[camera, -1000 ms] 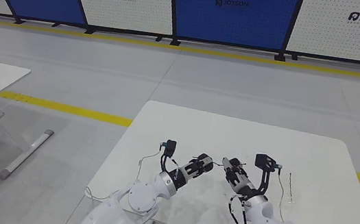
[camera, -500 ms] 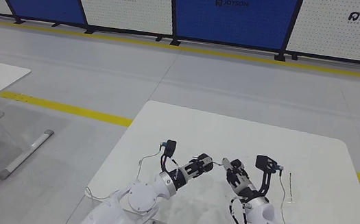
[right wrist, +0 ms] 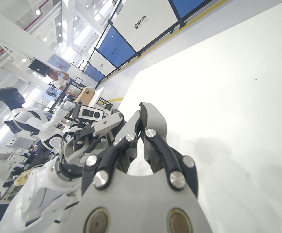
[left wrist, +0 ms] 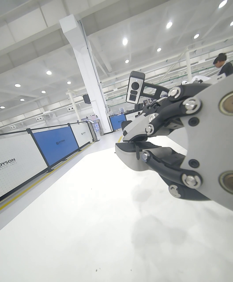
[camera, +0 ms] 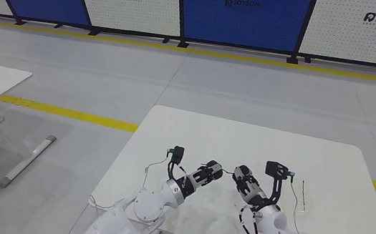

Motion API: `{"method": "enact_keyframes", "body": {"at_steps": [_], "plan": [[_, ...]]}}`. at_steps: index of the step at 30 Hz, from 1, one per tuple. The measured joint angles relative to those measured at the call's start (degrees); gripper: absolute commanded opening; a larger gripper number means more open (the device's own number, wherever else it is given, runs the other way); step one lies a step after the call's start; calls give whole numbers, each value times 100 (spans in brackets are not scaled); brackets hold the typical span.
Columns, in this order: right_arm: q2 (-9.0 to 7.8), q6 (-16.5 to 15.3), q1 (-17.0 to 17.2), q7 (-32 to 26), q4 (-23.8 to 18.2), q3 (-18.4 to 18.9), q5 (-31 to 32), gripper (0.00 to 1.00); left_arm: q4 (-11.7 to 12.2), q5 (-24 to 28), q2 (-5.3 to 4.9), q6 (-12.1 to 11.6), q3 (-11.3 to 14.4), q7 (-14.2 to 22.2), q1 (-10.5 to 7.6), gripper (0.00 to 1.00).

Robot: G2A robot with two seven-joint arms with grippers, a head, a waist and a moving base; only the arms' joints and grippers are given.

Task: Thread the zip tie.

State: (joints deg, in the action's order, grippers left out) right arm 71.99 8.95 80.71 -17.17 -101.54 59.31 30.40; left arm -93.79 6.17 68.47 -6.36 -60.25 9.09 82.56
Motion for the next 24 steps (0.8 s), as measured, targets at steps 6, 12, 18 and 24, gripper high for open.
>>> {"method": "enact_keyframes", "body": {"at_steps": [6,12,18,24], "plan": [[23,22,-88,-131,50,-20,-28,0,0,0,0,0,0,0,0,0],[37,54,-109,-152,62,29,-70,0,5,-53,2,16,13,-18,-4,0],[47,47,-91,-144,50,54,-57,0,-3,-218,3,39,48,-7,2,2],[60,36,-76,-114,62,55,-19,0,-8,-244,6,41,42,-13,11,0]]}}
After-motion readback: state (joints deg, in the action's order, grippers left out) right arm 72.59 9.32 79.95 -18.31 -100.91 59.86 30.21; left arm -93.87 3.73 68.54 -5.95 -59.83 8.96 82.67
